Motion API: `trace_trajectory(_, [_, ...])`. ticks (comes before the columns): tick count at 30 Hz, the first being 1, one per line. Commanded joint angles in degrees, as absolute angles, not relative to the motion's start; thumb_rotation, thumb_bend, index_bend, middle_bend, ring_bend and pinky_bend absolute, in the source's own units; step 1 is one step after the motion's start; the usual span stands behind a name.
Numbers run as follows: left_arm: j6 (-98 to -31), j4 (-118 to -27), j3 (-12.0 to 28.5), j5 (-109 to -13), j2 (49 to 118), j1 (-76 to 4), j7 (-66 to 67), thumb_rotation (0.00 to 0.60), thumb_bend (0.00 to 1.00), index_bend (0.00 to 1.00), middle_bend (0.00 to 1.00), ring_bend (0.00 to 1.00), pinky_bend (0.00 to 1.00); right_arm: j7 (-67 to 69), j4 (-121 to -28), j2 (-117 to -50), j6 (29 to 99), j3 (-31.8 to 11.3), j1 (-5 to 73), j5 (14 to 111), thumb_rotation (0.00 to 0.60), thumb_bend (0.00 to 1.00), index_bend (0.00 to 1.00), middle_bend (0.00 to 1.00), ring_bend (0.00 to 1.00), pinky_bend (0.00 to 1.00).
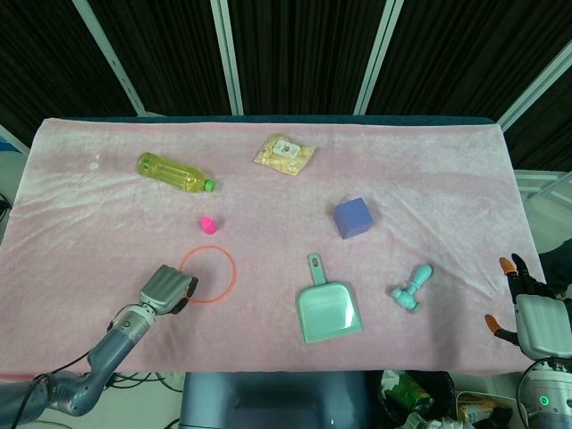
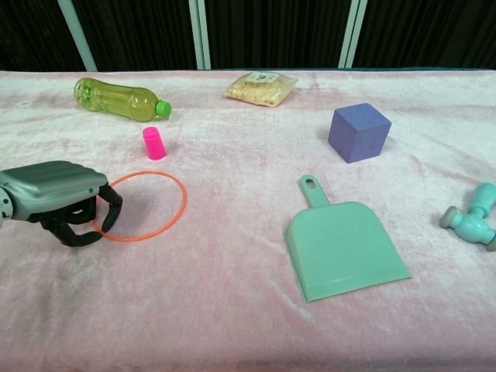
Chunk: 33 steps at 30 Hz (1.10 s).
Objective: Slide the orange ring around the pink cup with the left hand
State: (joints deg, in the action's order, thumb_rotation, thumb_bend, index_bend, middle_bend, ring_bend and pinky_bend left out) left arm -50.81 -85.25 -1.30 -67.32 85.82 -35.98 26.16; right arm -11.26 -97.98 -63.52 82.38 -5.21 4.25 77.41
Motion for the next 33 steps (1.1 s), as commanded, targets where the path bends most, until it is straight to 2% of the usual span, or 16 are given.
trace_trajectory(1, [-50.9,-85.2,-1.3,-67.2,85.8,-35.9,26.1,0.600,0.44,0.59,0.98,0.96,0.97,-11.3,-98.0,-63.5,82.4,-5.2,4.2,77.4,0.600,0.16,0.01,0.02,0.21,0.25])
trace_trajectory(17, [-51.5,-85.3,-0.9,-67.3,85.8,-35.8,25.6,0.600,0.44,0.62,0.99,0.96,0.97,-11.1,-98.0,-63.5,82.3,-5.2,4.2,77.4,0.600,0.16,0.01,0.02,0.21,0.25])
trace_trajectory(33, [-55.6,-90.0,1.7,-70.5,82.7,-35.8,23.4,0.600,0.44,0.63,0.99,0.96,0.97,-11.3,-97.9,-63.5,82.3,-5.2,4.3,77.3,0.600,0.16,0.01,0.02,0.21,0.25])
